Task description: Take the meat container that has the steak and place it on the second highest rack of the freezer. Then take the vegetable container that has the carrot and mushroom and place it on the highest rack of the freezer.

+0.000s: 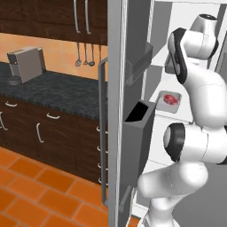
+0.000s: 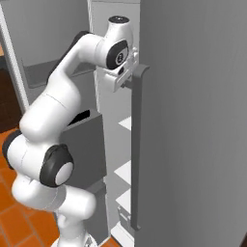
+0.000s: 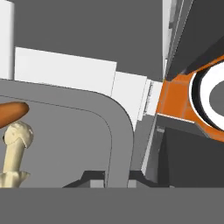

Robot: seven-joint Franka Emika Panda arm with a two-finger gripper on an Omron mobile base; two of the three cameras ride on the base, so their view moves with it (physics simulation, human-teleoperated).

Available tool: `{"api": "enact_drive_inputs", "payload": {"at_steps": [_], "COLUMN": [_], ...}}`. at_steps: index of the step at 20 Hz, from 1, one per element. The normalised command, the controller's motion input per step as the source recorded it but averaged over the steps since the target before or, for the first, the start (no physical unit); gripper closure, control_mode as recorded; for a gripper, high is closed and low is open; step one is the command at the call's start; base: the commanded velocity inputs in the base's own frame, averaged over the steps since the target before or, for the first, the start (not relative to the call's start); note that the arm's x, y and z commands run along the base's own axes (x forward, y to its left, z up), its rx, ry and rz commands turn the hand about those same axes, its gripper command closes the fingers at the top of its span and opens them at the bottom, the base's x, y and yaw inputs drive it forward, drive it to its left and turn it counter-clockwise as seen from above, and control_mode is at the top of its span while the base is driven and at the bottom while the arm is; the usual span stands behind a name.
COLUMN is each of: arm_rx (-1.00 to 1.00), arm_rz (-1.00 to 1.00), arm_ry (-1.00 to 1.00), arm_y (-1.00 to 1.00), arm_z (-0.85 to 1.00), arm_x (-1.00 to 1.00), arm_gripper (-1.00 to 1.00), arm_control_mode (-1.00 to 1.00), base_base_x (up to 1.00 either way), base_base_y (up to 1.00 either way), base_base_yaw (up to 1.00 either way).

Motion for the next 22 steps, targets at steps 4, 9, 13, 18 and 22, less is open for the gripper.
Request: {"api": "enact_drive_inputs", "payload": {"at_steps": [4,9,13,18,22], "arm_rx": [0.0,0.0,0.0,0.0,0.0], "arm_rz": [0.0,0.0,0.0,0.01,0.01], "arm_ry": [0.0,0.02,0.03,0.02,0.0], "arm_y": [-0.25,-0.2,-0.29,-0.2,0.0], "arm_z": [-0.11,-0.05,0.0,0.0,-0.12], "arm_x": [0.64,0.73,0.61,0.24,0.1], "arm_gripper": [1.0,1.0,1.0,1.0,-1.0], "arm_control_mode": [-1.0,-1.0,-1.0,-1.0,-1.0], "base_base_x": [0.0,0.0,0.0,0.0,0.0], "base_base_y": [0.0,0.0,0.0,0.0,0.0], "base_base_yaw": [0.0,0.0,0.0,0.0,0.0]}}
